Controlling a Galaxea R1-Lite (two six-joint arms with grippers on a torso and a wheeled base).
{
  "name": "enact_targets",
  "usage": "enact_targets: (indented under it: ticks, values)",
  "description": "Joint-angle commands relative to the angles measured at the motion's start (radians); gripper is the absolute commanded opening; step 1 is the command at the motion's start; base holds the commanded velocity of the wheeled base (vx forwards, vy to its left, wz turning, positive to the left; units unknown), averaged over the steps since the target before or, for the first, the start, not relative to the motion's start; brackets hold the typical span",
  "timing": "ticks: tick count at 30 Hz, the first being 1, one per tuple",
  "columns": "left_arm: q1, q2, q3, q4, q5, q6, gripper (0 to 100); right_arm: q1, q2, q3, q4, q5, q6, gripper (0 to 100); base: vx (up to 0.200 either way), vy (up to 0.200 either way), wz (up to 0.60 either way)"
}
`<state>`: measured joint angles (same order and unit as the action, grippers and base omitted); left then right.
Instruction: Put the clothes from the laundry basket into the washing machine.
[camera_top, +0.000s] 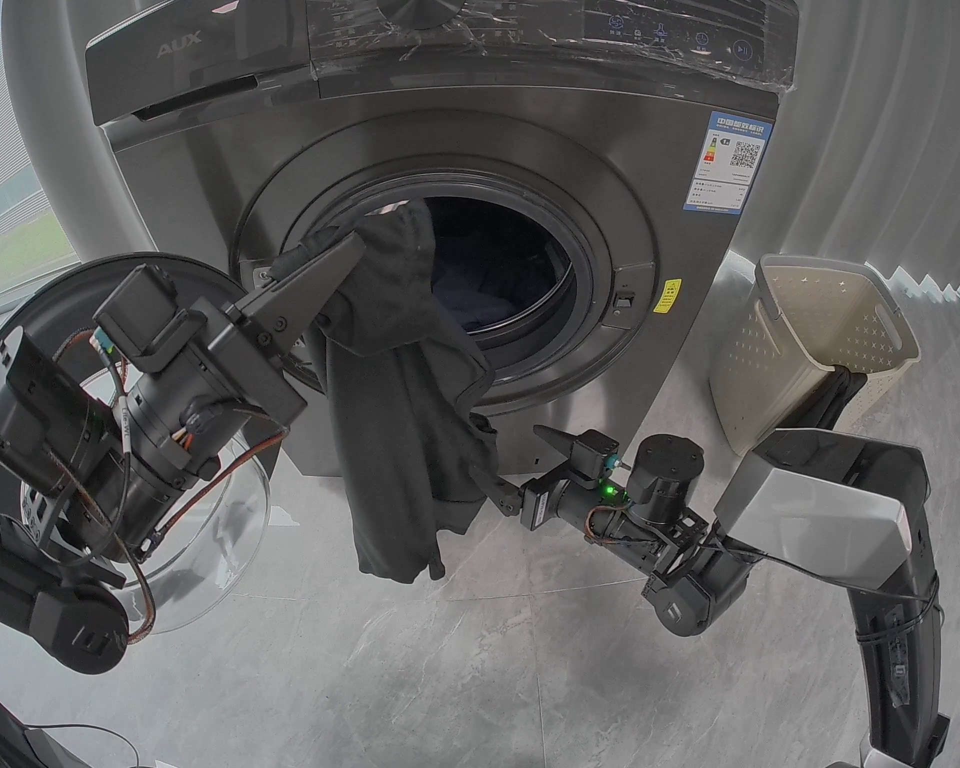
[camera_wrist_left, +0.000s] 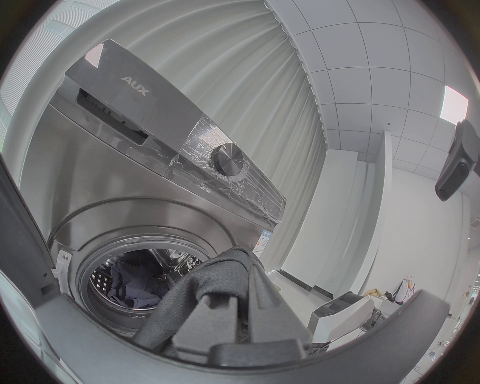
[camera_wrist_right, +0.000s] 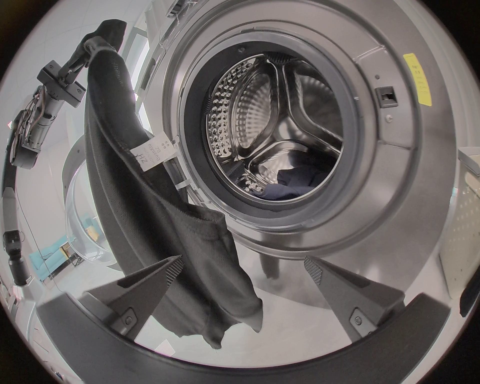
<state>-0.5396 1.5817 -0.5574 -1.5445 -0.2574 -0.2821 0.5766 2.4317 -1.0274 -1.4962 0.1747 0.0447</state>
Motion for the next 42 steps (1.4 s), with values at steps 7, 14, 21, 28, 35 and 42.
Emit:
enact_targets:
  ticks: [7, 14, 21, 28, 35, 42]
  values:
    - [0.000, 0.001, 0.005, 0.000, 0.000, 0.000, 0, 0.006, 0.036, -0.091, 0.013, 0.055, 0.000, 100, 0.000, 0.000, 0.00]
    - [0.000, 0.003, 0.010, -0.002, 0.000, 0.000, 0, 0.003, 0.063, -0.183, 0.047, 0.055, 0.000, 100, 0.000, 0.000, 0.00]
    - [0.000, 0.003, 0.010, -0.002, 0.001, 0.000, 0, 0.014, 0.073, -0.226, 0.047, 0.058, 0.003, 0, 0.000, 0.000, 0.00]
    - [0.010, 0.001, 0.010, -0.002, 0.001, -0.006, 0, 0.006, 0.052, -0.194, 0.030, 0.048, 0.003, 0, 0.000, 0.000, 0.00]
    - [0.058, 0.014, 0.001, 0.004, 0.014, -0.034, 0, -0.041, -0.141, 0.006, -0.019, 0.009, 0.003, 0, 0.000, 0.000, 0.00]
    - [0.110, 0.035, 0.036, 0.007, 0.017, -0.032, 0, -0.080, -0.425, 0.277, -0.049, -0.027, 0.021, 0, 0.000, 0.000, 0.00]
